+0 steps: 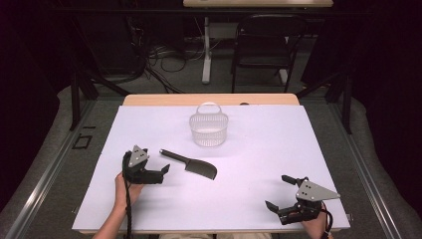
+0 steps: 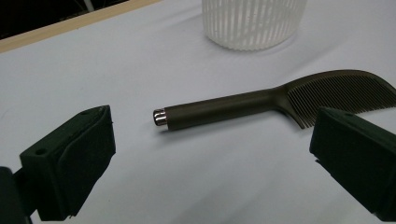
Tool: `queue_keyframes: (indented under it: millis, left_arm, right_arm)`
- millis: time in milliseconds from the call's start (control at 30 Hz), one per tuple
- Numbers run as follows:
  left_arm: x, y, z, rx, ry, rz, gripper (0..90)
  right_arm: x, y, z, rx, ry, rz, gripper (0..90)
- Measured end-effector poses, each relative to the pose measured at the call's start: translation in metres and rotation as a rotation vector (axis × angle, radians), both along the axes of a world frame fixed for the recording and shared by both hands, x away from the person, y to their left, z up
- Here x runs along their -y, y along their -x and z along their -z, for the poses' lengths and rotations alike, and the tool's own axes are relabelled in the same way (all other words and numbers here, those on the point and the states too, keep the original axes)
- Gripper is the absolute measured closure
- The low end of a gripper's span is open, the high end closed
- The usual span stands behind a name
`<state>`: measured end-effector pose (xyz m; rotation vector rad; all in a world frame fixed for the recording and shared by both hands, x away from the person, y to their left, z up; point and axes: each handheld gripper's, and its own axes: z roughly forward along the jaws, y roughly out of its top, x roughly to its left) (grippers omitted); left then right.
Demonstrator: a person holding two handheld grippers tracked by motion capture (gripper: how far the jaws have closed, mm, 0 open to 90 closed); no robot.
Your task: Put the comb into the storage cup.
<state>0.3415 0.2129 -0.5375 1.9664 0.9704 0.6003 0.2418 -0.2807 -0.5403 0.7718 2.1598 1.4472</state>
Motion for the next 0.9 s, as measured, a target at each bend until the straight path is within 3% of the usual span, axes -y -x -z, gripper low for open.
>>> queue_keyframes:
  millis: [333, 667, 733, 900]
  left_arm:
    - [0.004, -0.016, -0.001, -0.036, -0.026, -0.004, 0.3]
    - [0.011, -0.027, -0.003, -0.045, -0.046, 0.015, 0.0]
    - [0.014, -0.031, -0.004, -0.064, -0.069, 0.022, 0.0]
    - [0.015, -0.036, -0.005, -0.081, -0.073, 0.02, 0.0]
  right_arm:
    - [0.0, 0.0, 0.001, -0.012, -0.001, 0.0, 0.4]
    - [-0.001, -0.001, 0.001, -0.017, -0.003, -0.003, 0.4]
    - [-0.001, -0.001, 0.001, -0.014, -0.002, -0.003, 0.4]
    - [-0.001, 0.0, 0.001, -0.014, 0.002, -0.004, 0.4]
